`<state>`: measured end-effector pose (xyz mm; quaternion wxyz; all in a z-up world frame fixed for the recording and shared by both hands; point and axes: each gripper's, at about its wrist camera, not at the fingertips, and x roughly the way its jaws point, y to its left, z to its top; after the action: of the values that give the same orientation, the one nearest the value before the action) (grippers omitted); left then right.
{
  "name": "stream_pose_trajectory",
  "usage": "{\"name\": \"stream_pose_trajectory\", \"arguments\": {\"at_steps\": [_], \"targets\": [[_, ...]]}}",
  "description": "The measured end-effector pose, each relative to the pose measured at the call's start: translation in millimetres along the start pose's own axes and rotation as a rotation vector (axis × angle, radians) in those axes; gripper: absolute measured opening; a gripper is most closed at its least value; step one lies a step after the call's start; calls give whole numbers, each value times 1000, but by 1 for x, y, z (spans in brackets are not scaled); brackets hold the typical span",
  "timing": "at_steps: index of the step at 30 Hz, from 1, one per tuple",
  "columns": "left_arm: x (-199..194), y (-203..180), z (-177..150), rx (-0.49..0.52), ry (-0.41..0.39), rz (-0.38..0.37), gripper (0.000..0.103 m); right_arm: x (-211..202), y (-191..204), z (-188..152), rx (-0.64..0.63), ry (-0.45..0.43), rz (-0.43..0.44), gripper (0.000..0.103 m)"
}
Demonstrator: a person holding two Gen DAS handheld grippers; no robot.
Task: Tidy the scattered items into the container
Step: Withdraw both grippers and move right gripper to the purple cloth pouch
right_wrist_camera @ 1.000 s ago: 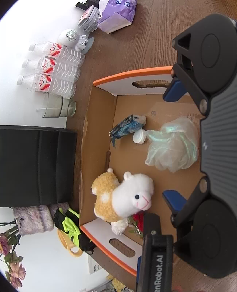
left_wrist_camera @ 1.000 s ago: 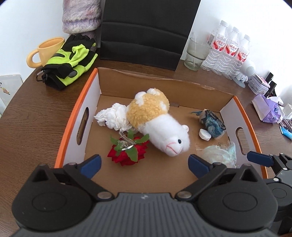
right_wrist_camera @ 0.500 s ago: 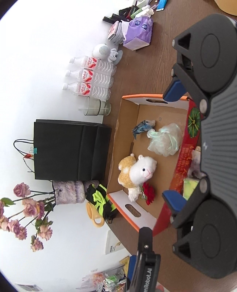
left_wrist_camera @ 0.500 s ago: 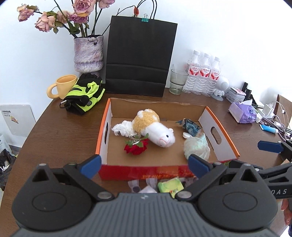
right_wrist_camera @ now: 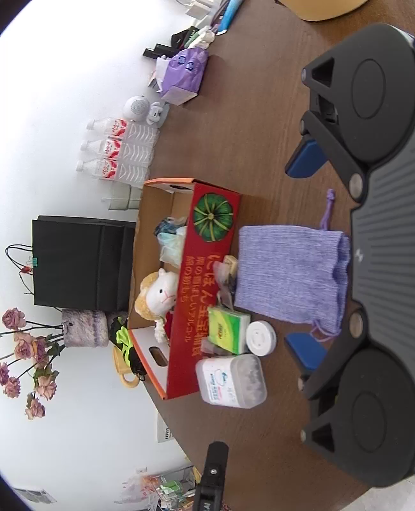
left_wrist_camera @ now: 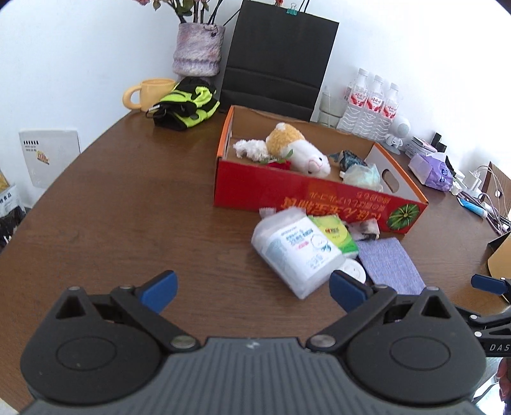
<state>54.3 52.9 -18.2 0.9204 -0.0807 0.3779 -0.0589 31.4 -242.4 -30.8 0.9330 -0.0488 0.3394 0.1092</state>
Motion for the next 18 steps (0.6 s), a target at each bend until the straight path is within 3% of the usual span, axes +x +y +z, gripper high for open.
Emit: {"name": "stream_pose_trajectory", "arguments": {"at_steps": [7,11,18], "targets": [[9,8,-33,-105,78,-42,103,4,7,-23,52,2,-14,103],[9,2,-28,-66,60,-23,103,12,12,-21,29,18,-17,103],[23,-7,-8,-87,65,-16,103,40,15,-9,4,52,-12,103]]}}
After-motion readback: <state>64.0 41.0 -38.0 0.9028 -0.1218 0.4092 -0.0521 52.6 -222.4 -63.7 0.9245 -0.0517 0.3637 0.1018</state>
